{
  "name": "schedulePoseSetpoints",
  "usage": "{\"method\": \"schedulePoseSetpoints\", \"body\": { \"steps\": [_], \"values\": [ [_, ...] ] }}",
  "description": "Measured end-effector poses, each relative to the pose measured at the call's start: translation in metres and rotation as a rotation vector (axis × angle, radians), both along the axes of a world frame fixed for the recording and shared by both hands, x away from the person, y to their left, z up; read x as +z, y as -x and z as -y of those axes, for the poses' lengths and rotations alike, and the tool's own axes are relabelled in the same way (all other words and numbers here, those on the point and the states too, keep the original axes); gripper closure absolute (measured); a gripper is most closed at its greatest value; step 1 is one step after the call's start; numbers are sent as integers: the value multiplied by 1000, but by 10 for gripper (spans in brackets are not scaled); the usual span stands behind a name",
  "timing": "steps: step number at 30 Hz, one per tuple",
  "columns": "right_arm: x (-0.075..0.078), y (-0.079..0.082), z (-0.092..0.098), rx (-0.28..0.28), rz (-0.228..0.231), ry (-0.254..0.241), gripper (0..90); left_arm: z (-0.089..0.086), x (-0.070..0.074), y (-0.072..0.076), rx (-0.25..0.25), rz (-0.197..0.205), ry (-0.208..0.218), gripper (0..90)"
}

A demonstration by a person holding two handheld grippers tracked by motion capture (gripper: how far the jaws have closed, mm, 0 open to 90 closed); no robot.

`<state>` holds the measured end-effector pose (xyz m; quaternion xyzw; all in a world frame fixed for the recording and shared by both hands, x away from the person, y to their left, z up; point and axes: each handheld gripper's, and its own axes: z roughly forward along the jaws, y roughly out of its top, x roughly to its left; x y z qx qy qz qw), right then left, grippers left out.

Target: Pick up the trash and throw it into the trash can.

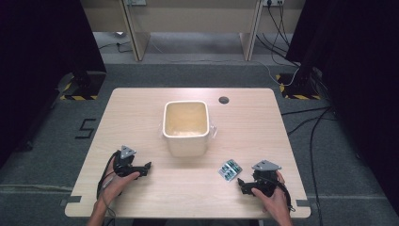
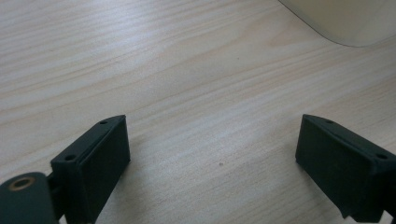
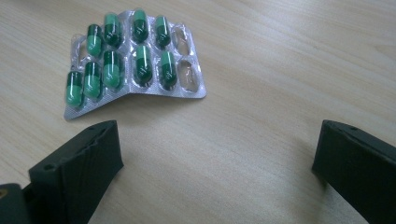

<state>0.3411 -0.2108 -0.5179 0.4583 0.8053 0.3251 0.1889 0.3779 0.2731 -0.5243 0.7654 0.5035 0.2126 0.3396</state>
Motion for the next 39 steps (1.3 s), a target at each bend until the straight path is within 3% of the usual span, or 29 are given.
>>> {"method": "schedulePoseSetpoints", "body": {
  "steps": [6,7,8,9,10,11,14,15,20,26,39],
  "values": [
    [0,1,1,-6,4,-6,34,0,0,0,0,0,0,89],
    [2,2,2,-11,12,-11,120,0,0,0,0,0,0,89],
    [2,2,2,-11,12,-11,120,0,0,0,0,0,0,89],
    [4,3,3,5,19,-22,212,0,0,0,0,0,0,90],
    [4,3,3,5,19,-22,212,0,0,0,0,0,0,89],
    [8,5,3,13,33,-27,128,0,0,0,0,0,0,89],
    [13,6,2,19,54,-26,182,0,0,0,0,0,0,89],
    [18,8,-1,28,64,-36,143,0,0,0,0,0,0,89],
    [26,11,-9,60,90,-43,152,0,0,0,0,0,0,89],
    [28,10,-27,95,87,-33,151,0,0,0,0,0,0,89],
    [24,-2,-54,67,79,14,151,0,0,0,0,0,0,89]
  ]
}}
